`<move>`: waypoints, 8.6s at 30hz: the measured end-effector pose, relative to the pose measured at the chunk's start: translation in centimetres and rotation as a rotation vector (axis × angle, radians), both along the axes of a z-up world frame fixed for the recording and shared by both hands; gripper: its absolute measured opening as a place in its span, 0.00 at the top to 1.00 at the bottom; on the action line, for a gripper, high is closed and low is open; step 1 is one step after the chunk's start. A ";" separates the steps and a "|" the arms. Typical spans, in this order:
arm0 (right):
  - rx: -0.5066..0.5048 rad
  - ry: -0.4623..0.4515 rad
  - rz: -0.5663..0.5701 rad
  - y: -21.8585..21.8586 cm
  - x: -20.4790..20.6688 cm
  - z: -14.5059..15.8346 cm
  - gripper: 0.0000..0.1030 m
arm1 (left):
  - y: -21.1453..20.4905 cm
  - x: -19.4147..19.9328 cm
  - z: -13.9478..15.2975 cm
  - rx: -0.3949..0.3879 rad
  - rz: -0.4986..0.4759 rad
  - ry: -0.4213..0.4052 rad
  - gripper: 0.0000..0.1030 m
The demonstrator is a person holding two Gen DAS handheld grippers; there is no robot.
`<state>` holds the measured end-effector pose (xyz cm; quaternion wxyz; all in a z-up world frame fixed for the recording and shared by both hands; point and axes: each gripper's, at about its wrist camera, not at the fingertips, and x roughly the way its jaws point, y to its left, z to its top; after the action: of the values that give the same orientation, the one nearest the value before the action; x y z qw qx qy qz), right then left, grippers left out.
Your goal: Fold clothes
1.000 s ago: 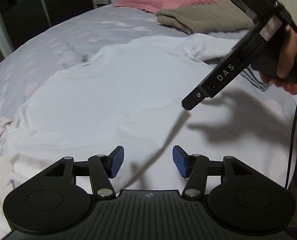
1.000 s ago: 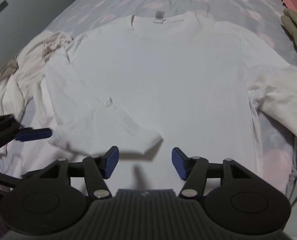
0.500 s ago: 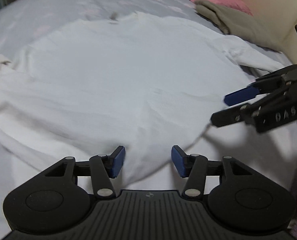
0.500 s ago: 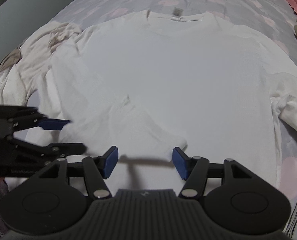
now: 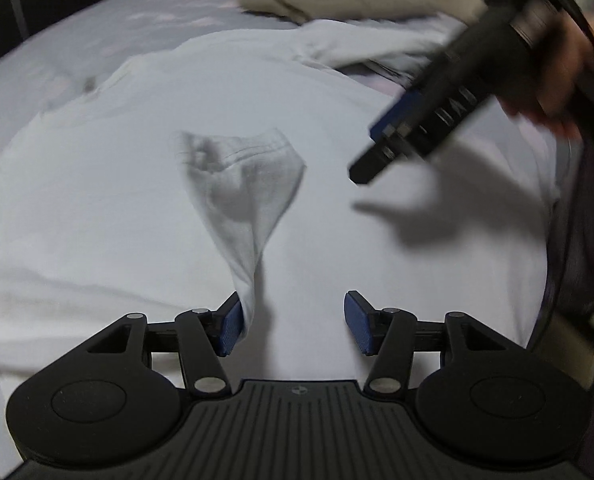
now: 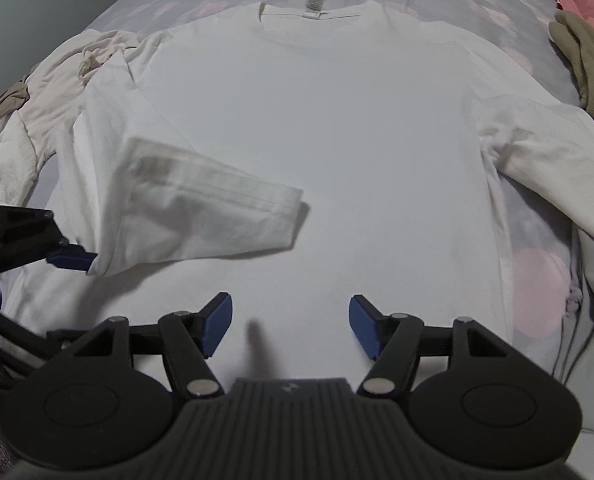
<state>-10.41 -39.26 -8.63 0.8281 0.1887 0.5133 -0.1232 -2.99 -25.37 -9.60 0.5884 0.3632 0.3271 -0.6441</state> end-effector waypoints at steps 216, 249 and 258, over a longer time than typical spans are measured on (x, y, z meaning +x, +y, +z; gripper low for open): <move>-0.134 -0.368 -0.206 -11.5 -1.5 10.6 0.92 | -0.2 11.7 9.7 -0.164 0.641 0.163 0.71; -0.098 -0.203 -0.464 -17.0 -4.9 1.8 0.58 | -0.5 11.5 7.7 -0.111 0.627 0.170 0.69; -0.099 -0.273 -0.307 -6.7 -0.7 5.6 0.96 | -2.5 9.4 6.1 -0.075 0.560 0.152 0.69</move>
<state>-11.09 -45.95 -2.99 0.8699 0.2384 0.3548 -0.2461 6.44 -27.89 -3.54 0.7303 0.1875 0.4337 -0.4934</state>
